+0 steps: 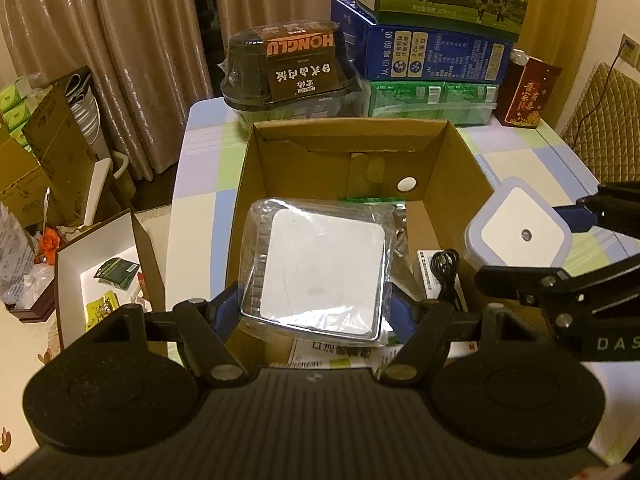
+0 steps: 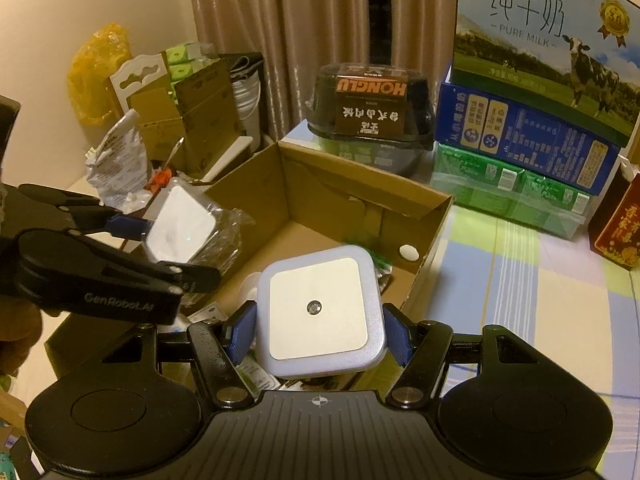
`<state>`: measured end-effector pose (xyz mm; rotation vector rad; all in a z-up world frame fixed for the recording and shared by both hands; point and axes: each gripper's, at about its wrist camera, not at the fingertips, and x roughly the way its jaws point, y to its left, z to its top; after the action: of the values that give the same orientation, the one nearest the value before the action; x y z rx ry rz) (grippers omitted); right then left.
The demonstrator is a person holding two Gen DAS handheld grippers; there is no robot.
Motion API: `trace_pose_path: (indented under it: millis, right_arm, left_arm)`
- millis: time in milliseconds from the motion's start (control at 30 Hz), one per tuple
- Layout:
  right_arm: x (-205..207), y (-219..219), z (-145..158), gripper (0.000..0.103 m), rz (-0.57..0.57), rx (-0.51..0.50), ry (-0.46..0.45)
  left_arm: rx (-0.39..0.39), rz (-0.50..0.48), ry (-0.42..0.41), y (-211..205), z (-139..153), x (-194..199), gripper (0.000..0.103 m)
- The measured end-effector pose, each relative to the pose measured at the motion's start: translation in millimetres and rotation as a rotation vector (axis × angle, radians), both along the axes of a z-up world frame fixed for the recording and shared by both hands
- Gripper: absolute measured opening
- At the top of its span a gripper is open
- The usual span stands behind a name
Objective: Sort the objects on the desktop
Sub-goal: 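Lower the wrapped pad into the box with the left tool while the right lowers the night-light, then open both tools and pull them back from the filled box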
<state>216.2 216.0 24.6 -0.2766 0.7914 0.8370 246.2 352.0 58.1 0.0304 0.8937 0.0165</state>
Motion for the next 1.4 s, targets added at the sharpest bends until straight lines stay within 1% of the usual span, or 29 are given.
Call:
trace_pose_path:
  millis: [67,100,167,300,500,600,667,733,767,800,833,867,900,1033,1167,1300,1400]
  right_arm:
    - [1,0,-2,0.063,0.0,0.002,0.003]
    - [2,0,-3,0.063,0.0,0.003,0.005]
    - [2,-1,-5,0.063,0.0,0.003,0.005]
    - [3,-3,-7,0.063,-0.004,0.005,0.006]
    - [2,0,-7,0.063,0.001,0.011,0.009]
    - [2,5,-6,0.063,0.012,0.025,0.011]
    - [3,10,-4,0.063,0.019,0.033,0.012]
    - [5,17,-3,0.063,0.031,0.056,0.026]
    - [7,20,-1,0.064,0.05,0.081,0.041]
    - [8,23,0,0.07,0.065,0.101,0.055]
    - [10,25,2,0.074,0.053,0.105,0.054]
    - [11,25,5,0.082,0.041,0.12,0.05]
    - [11,23,8,0.083,0.033,0.14,0.046]
    - [8,14,11,0.084,0.016,0.121,0.02]
    - [3,-1,9,0.086,-0.008,0.101,0.031]
    - [-13,-19,11,0.091,-0.012,0.097,0.042]
    - [-31,-30,12,0.095,-0.005,0.076,0.041]
  left_arm:
    - [-0.022,0.001,-0.006,2,-3,5,0.07]
    - [-0.035,0.001,-0.005,3,-4,8,0.073]
    - [-0.038,0.012,-0.008,4,-8,14,0.082]
    - [-0.038,0.013,-0.025,5,-7,12,0.082]
    - [-0.02,0.028,-0.049,10,-1,-1,0.083]
    - [0.018,0.026,-0.057,12,3,-9,0.088]
    - [0.062,0.022,-0.063,12,7,-15,0.09]
    - [0.08,0.023,-0.075,14,11,-22,0.091]
    - [0.075,0.026,-0.079,16,12,-25,0.091]
    - [0.066,0.032,-0.084,18,13,-28,0.092]
    - [0.057,0.038,-0.091,20,14,-31,0.093]
    - [0.054,0.042,-0.095,21,15,-33,0.094]
    - [0.053,0.045,-0.1,22,15,-35,0.095]
    - [0.048,0.066,-0.119,28,18,-50,0.098]
    - [0.035,0.1,-0.138,31,20,-65,0.101]
    - [0.01,0.115,-0.141,26,20,-81,0.101]
    - [0.011,0.123,-0.159,16,21,-94,0.102]
